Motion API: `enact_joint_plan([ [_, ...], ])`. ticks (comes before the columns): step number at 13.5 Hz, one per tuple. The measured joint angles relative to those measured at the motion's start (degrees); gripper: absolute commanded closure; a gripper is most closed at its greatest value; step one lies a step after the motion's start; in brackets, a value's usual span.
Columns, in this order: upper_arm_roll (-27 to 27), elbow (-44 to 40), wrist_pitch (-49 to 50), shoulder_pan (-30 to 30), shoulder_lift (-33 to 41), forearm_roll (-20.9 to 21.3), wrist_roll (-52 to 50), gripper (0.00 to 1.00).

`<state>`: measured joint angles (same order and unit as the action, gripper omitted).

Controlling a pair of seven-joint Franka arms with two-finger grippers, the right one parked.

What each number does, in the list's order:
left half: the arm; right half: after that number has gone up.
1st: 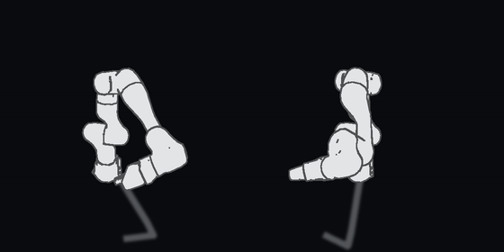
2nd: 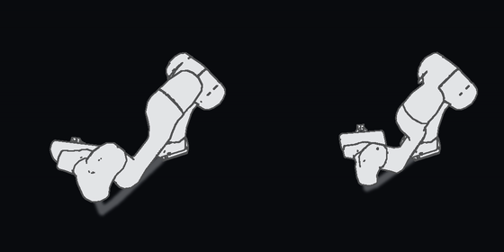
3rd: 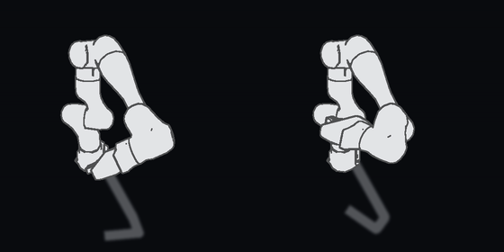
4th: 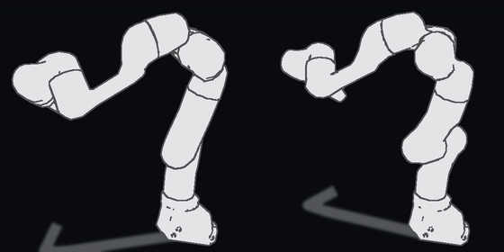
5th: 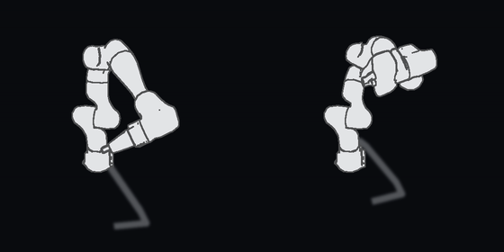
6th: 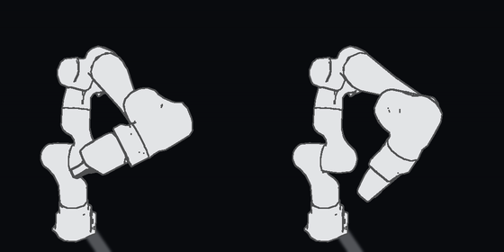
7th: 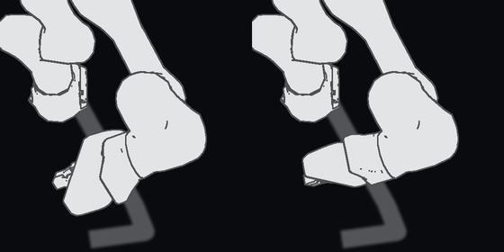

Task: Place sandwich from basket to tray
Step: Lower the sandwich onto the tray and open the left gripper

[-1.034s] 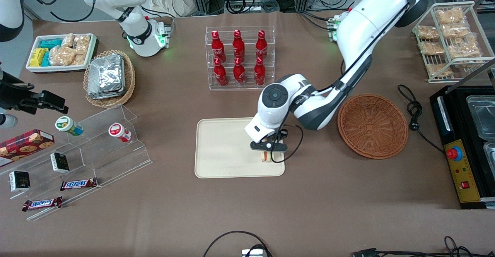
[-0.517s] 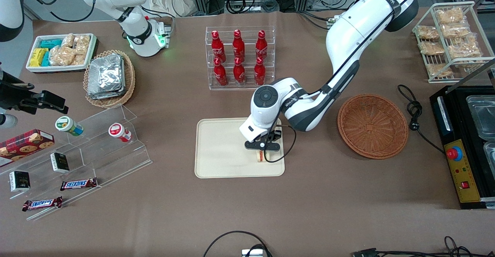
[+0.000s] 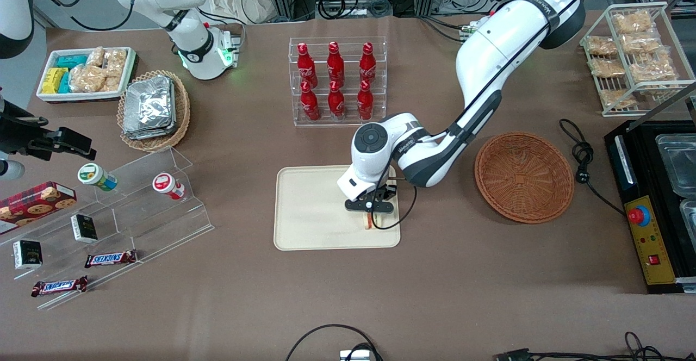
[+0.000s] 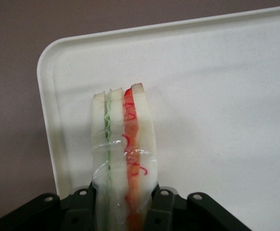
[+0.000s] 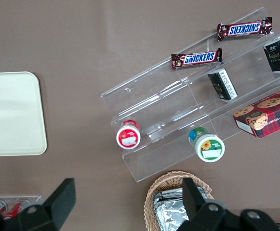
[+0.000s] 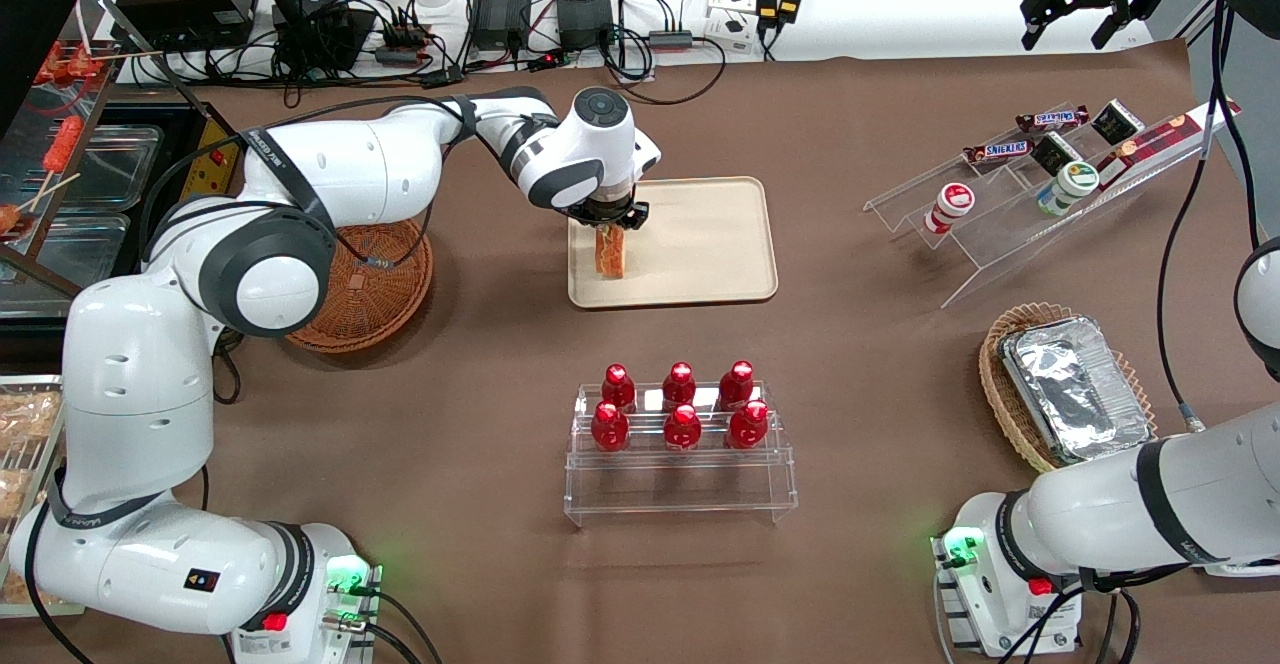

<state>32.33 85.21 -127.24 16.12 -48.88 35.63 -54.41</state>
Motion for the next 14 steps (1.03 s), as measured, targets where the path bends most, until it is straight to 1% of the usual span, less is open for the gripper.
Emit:
enact_joint_plan([
  [2,0.0,0.0,0.0,0.1,-0.2,0.2,-0.1,0.49],
  [4,0.0,0.0,0.0,0.2,-0.3,0.2,-0.2,0.27],
  [5,0.0,0.0,0.0,0.3,-0.3,0.2,-0.2,0.17],
  [7,0.0,0.0,-0.1,0.3,-0.3,0.2,-0.4,0.07],
  [12,-0.1,-2.5,-0.2,0.2,-0.3,0.2,-3.0,0.0],
  [14,-0.1,-4.2,-0.2,0.1,-0.2,0.2,-4.6,0.0],
])
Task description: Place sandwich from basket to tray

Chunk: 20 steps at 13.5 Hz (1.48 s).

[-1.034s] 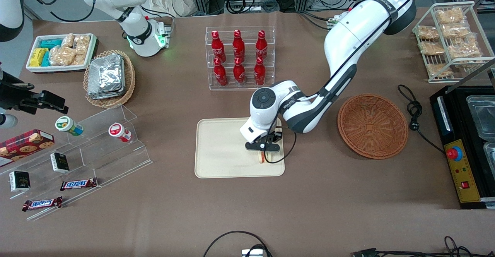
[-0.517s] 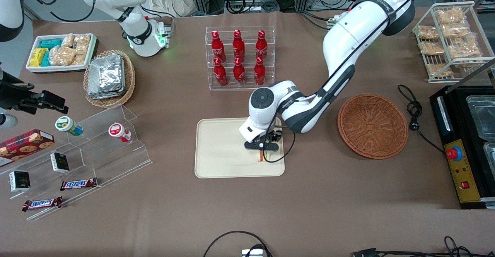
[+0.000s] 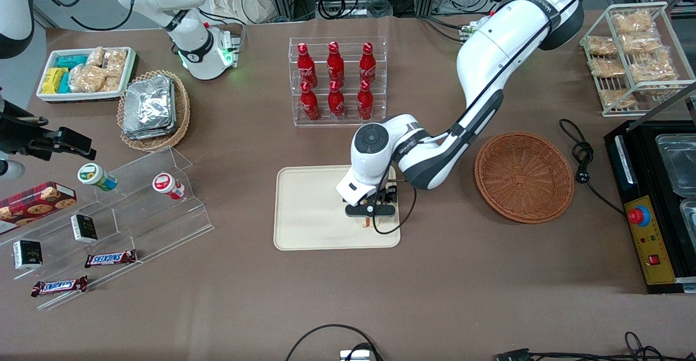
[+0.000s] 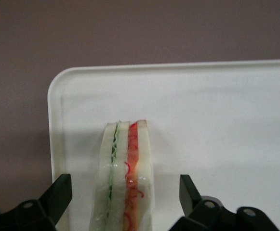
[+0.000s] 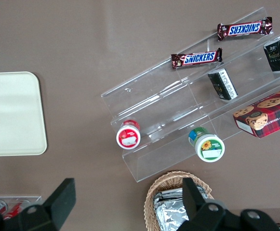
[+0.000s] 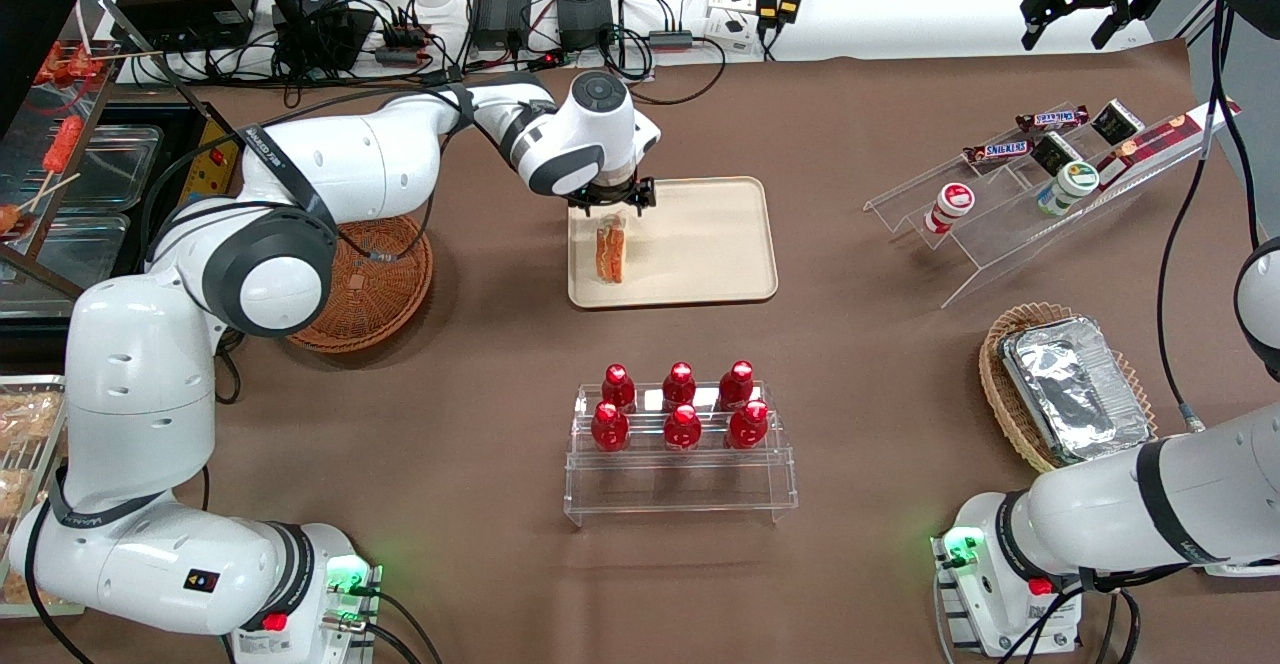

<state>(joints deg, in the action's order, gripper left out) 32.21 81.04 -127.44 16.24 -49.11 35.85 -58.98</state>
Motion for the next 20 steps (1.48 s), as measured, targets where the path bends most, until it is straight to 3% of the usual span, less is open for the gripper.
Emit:
enact_joint_plan([
  [6,0.0,-2.2,5.2,-0.6,3.2,0.0,-4.4,0.0],
  [13,-0.1,-2.8,18.1,-4.0,15.0,-0.1,-6.9,0.0],
  [20,-0.2,-2.8,22.4,-13.1,22.0,-5.9,-4.7,0.0],
])
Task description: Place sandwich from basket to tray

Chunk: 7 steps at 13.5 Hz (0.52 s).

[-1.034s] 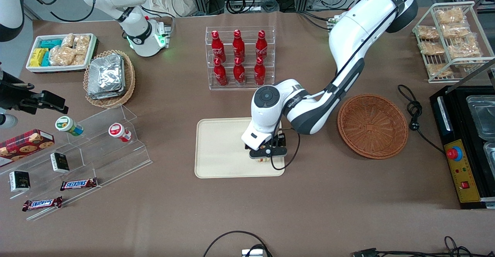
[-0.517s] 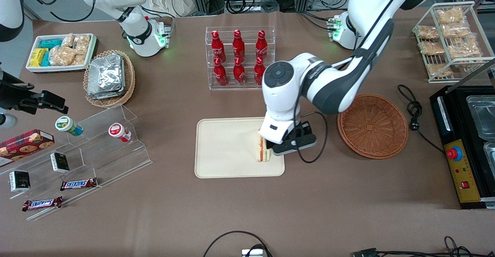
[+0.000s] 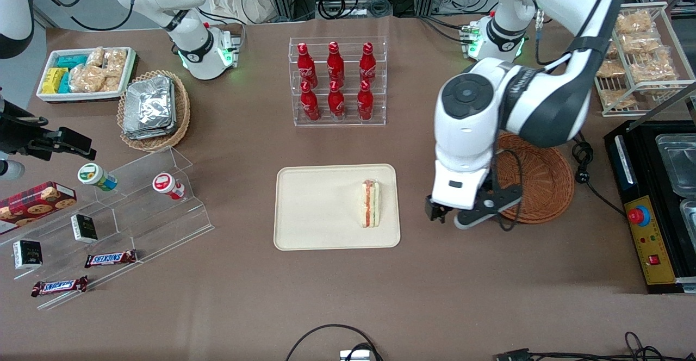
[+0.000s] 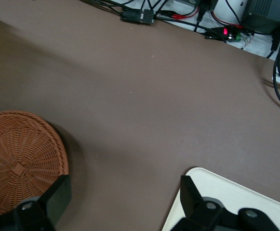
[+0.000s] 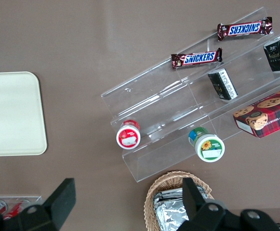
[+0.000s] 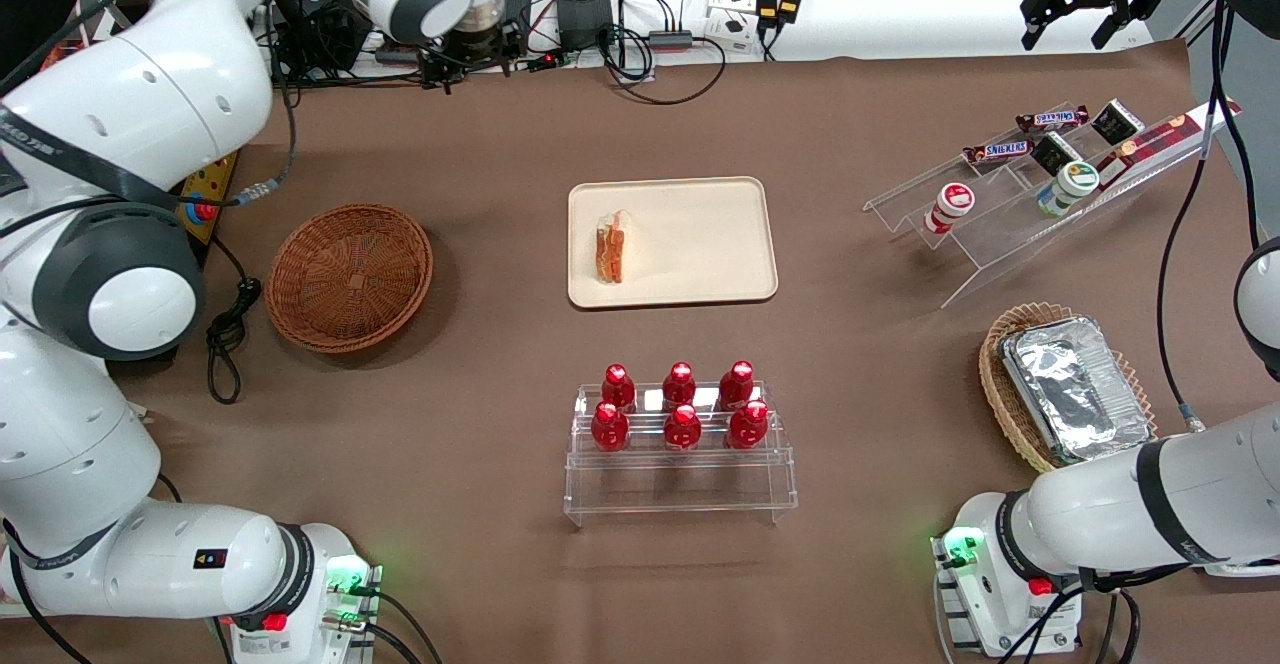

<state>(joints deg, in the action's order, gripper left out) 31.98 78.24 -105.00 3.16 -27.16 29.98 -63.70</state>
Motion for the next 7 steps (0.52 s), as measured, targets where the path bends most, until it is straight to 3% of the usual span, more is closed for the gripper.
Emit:
enact_joint_plan([
  [7,0.0,0.1,2.7,-4.0,3.0,-4.8,6.8,0.0],
])
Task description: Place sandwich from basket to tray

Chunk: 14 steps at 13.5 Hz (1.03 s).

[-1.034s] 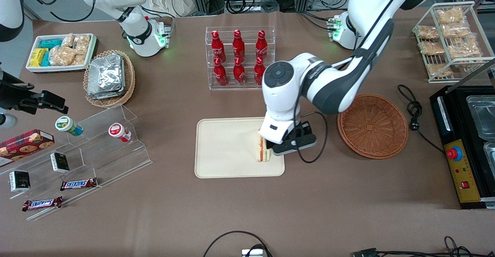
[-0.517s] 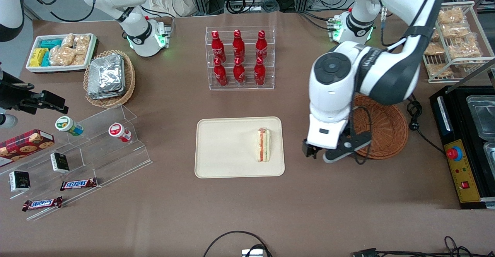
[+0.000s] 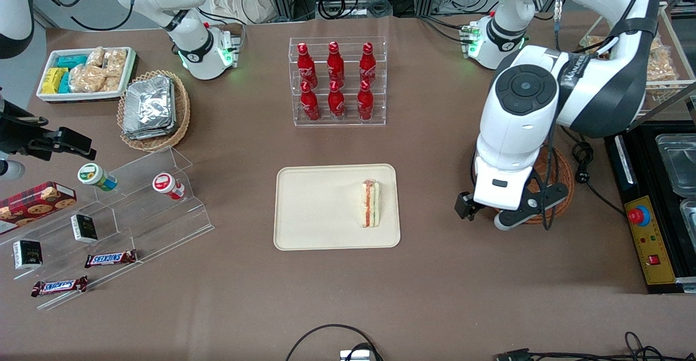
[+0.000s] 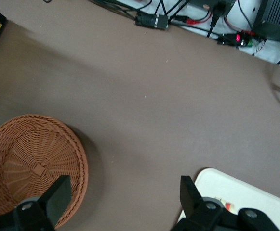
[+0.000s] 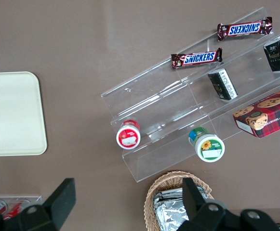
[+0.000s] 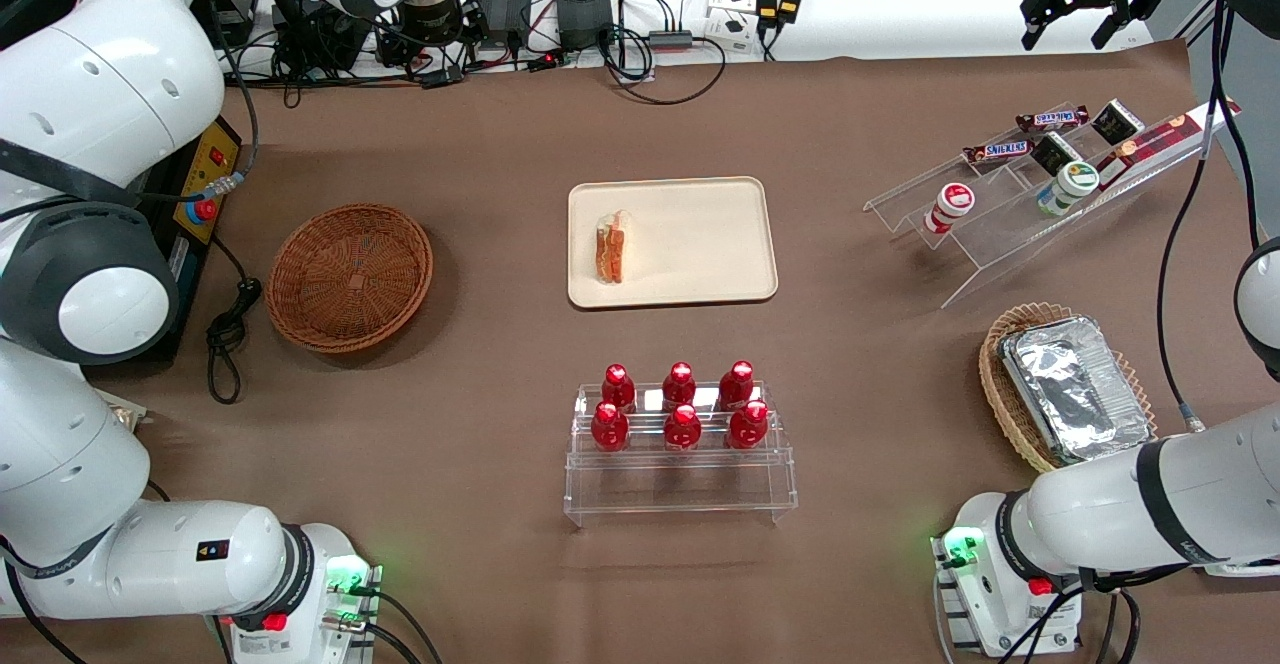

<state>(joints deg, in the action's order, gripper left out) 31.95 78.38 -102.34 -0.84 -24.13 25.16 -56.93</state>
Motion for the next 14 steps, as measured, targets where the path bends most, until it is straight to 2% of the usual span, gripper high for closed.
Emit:
enact_joint_plan([
  [2,-1.8,0.5,1.2,-0.6,2.0,-3.8,5.5,0.0],
  [8,-15.8,9.8,1.5,-0.5,14.5,-16.7,26.3,0.0],
  [11,-22.4,14.0,2.2,-0.2,20.1,-20.4,36.9,0.0],
  [14,-28.2,15.1,7.3,0.9,23.5,-22.7,46.1,0.0],
])
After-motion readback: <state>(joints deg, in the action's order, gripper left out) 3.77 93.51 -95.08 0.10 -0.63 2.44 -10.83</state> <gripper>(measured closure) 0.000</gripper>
